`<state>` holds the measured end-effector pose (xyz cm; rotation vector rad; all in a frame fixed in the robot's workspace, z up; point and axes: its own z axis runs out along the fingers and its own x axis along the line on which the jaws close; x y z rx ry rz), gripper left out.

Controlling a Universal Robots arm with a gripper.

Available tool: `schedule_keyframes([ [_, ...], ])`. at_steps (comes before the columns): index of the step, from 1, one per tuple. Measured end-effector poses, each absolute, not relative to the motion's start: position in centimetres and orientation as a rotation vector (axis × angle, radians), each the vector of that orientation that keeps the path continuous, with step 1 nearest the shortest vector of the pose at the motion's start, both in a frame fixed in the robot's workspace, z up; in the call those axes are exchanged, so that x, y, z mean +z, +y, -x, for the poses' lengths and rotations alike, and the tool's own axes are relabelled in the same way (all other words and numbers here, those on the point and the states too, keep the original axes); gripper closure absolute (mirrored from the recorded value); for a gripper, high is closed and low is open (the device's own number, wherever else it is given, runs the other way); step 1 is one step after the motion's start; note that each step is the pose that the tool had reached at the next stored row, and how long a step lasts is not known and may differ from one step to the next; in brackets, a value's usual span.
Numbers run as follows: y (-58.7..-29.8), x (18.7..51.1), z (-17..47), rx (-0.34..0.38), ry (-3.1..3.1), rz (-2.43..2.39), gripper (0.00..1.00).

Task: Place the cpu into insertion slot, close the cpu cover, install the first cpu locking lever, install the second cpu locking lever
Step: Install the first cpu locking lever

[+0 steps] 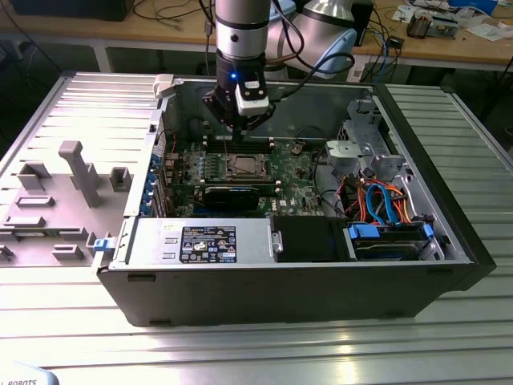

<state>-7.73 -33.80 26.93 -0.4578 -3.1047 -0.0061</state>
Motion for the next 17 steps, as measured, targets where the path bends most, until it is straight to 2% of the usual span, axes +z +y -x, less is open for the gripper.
schedule_keyframes([
  [10,-33.8,26.93,7.73,-0.006,-3.135,0.145,0.89],
  [17,-33.8,26.93,7.73,-0.006,-3.135,0.138,0.89],
])
